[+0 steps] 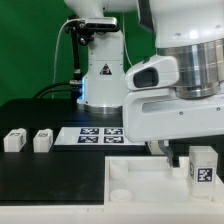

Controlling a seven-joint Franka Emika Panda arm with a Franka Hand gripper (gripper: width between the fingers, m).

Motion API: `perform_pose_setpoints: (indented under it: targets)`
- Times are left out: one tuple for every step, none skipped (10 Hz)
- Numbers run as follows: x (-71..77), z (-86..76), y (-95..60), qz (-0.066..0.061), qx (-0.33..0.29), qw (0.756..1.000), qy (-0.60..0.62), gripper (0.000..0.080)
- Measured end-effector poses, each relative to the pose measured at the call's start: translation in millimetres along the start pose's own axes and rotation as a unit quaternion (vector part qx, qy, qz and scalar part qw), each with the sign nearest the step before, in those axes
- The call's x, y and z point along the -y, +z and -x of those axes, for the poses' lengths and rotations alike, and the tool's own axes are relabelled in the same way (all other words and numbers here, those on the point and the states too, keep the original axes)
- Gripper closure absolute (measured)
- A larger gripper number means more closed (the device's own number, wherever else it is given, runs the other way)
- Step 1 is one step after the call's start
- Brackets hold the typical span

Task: Assemble one leg

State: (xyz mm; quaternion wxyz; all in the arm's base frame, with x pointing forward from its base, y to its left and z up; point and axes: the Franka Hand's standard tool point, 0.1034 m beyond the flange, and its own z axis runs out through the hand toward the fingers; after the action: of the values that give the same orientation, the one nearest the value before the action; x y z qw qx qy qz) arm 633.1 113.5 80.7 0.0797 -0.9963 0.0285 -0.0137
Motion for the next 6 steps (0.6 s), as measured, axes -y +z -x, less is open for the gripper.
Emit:
perform_pose_setpoints:
  targets:
    - [-0.3, 0.4, 0.7, -0.001, 0.001, 1.000, 0.016, 0.0166]
    - [-0.3, 0.4, 0.7, -0.001, 0.001, 1.000, 0.028, 0.0166]
    - [-0.1, 0.5, 0.8, -0.002, 0.001, 0.999, 0.044, 0.0337]
    - [-1.0, 0.5, 0.9, -0.001, 0.001, 0.996, 0.092, 0.0498]
    - [-3.4, 0.2, 1.1, 0.000, 0.001, 0.989, 0.147, 0.0498]
    - [-4.9, 0.1, 1.2, 0.001, 0.001, 0.978, 0.207, 0.0498]
